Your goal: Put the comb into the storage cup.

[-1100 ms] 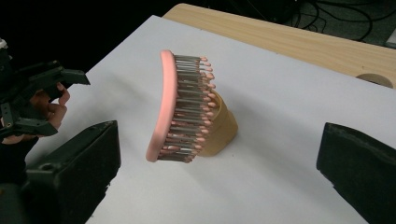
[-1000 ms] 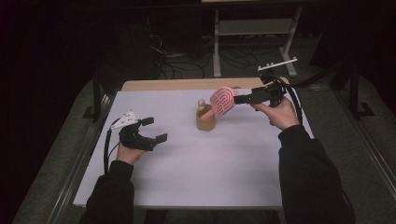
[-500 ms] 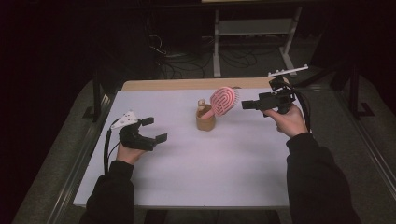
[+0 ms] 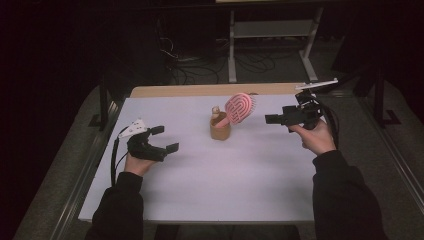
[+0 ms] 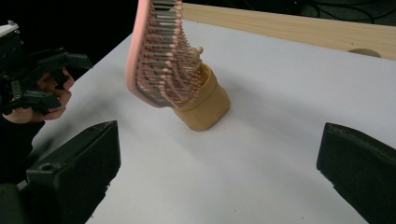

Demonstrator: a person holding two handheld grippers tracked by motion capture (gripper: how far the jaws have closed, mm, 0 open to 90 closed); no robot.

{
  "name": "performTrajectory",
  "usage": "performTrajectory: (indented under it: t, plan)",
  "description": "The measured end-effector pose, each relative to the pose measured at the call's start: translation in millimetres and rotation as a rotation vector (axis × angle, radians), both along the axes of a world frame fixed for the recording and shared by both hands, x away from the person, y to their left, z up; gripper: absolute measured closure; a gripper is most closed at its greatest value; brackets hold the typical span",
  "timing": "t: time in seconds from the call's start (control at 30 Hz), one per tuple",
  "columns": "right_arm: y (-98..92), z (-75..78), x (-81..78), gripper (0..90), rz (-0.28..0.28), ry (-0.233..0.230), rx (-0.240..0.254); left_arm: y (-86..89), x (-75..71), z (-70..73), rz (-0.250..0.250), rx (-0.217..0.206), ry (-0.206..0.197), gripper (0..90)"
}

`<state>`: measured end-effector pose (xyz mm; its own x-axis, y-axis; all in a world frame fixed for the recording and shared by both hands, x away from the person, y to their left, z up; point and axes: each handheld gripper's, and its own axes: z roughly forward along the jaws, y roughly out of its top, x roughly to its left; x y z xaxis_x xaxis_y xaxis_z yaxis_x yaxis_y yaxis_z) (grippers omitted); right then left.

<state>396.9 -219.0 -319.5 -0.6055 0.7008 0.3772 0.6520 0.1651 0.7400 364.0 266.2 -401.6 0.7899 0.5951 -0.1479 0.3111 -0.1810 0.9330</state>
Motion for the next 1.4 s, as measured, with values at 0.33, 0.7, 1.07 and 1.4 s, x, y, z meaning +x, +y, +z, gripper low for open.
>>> performTrajectory:
  t: [0.33, 0.7, 1.07, 1.4]
  plan:
    - [-12.4, -12.1, -6.0, 0.0, -0.014, 0.008, 0.008, 0.0, 0.2, -0.6, 0.001, -0.002, 0.005, 0.0]
    - [-25.7, -26.0, -16.5, 0.0, -0.039, 0.007, 0.011, -0.8, 0.0, -1.3, -0.006, 0.004, 0.007, 0.0]
    - [-41.9, -43.0, -28.0, 0.0, -0.058, 0.019, 0.009, -1.5, -0.2, -1.1, -0.005, 0.004, 0.006, 0.0]
    - [-50.3, -52.8, -40.3, 0.0, -0.069, 0.012, 0.018, -1.4, -0.2, -1.2, -0.007, 0.007, 0.007, 0.0]
